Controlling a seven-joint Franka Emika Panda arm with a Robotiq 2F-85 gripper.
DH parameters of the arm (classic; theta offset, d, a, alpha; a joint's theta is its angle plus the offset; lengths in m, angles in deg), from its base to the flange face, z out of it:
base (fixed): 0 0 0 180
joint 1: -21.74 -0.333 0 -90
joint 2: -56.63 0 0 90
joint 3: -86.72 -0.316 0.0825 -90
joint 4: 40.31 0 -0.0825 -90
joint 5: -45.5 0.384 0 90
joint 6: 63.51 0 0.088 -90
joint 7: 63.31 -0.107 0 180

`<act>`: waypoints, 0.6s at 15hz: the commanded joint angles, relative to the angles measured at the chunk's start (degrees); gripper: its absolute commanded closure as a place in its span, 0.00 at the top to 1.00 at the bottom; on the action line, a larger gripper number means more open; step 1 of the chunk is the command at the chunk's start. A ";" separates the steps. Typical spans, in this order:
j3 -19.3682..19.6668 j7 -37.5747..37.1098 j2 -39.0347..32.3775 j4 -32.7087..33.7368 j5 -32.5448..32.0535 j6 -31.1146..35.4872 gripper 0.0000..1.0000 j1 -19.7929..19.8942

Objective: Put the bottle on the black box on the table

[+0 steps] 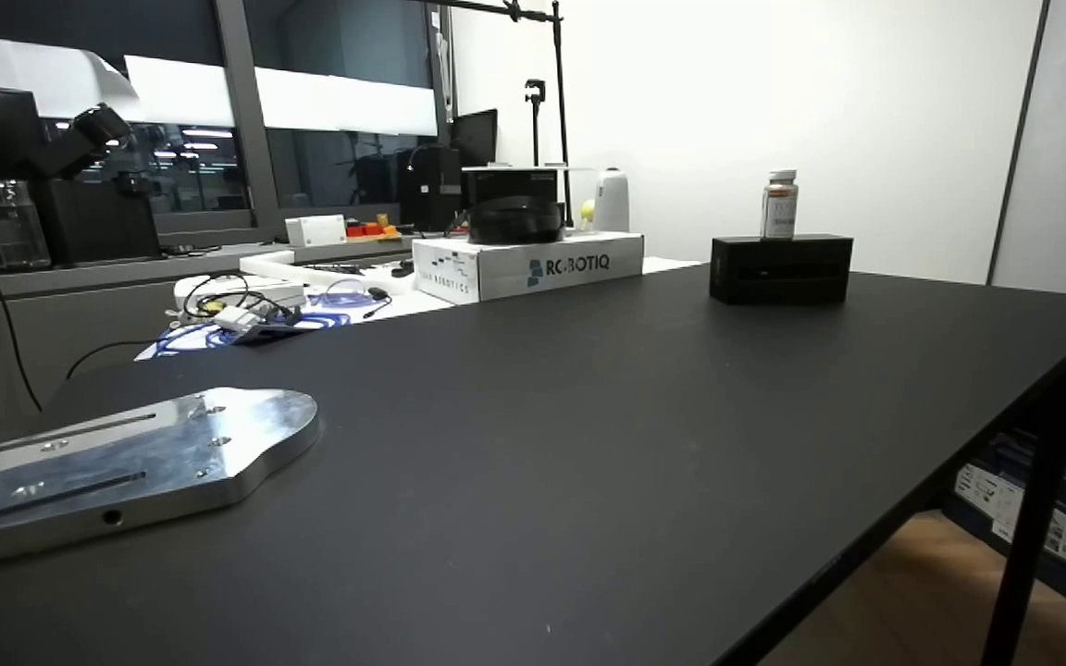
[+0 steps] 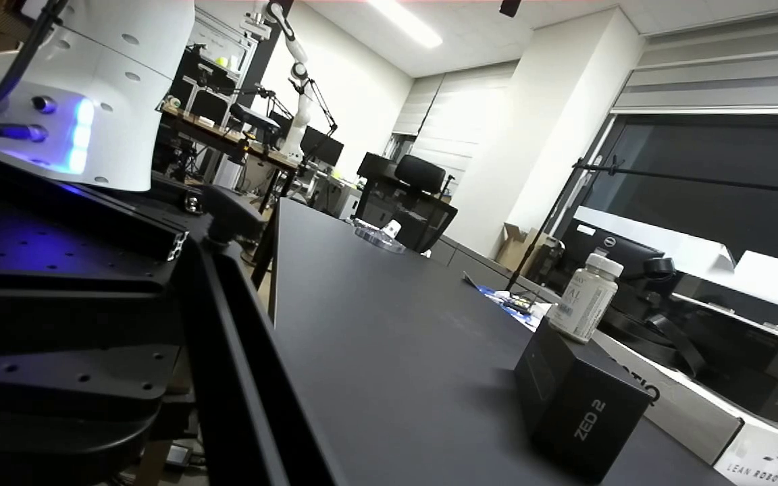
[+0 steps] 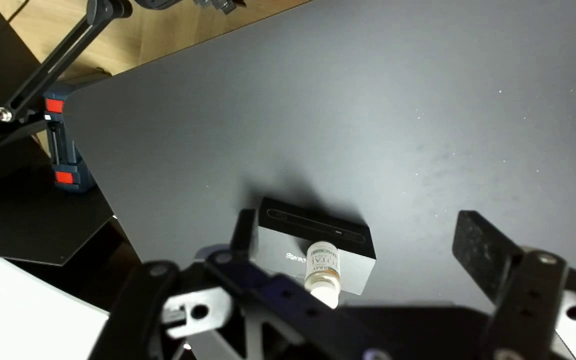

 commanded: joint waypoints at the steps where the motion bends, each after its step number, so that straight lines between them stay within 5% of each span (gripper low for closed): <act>1: 0.17 -0.23 0.08 0.06 -0.24 -0.14 1.00 -0.66; 5: 0.15 -0.23 0.19 -0.03 -0.24 -0.14 1.00 -0.68; 9: 0.34 -4.01 -9.24 2.57 0.19 6.44 1.00 0.22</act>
